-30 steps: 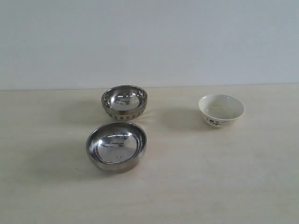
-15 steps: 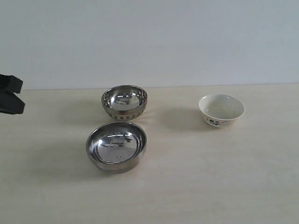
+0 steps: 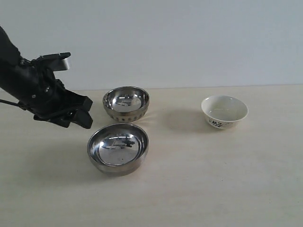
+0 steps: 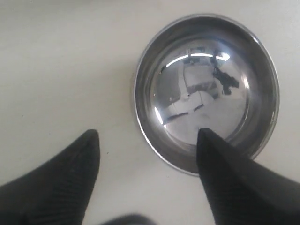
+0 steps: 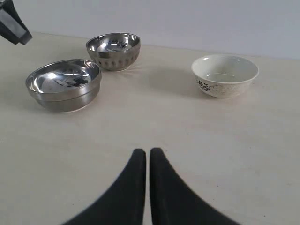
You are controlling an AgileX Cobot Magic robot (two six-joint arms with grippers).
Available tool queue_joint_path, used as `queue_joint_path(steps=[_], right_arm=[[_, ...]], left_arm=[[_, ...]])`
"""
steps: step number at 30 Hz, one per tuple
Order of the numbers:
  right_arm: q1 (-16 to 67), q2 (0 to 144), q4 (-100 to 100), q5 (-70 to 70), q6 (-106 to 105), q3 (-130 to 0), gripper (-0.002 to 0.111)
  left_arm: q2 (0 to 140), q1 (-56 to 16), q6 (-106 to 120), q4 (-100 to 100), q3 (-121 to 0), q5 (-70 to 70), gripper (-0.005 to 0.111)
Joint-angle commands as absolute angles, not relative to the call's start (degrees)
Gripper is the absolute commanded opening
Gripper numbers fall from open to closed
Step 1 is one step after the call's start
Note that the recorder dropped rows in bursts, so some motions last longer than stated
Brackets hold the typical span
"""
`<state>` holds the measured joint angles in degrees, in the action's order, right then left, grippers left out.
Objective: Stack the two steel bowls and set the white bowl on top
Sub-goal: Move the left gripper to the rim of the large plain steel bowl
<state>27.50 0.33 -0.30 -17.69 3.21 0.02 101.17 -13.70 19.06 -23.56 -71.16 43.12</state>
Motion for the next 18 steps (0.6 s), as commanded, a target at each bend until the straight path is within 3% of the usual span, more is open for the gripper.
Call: queue_joint_path(steps=[1,18], right_arm=[[27.17,0.00,-0.62,-17.41,3.01,0.00,0.000],[27.17,0.00,-0.62,-17.41,3.01,0.00,0.000]], left_arm=[[104.51,-15.42,16.33,-21.97,-73.13,44.32,0.057],[109.76,-16.04,9.76,-19.03,-73.29,40.70,0.055]])
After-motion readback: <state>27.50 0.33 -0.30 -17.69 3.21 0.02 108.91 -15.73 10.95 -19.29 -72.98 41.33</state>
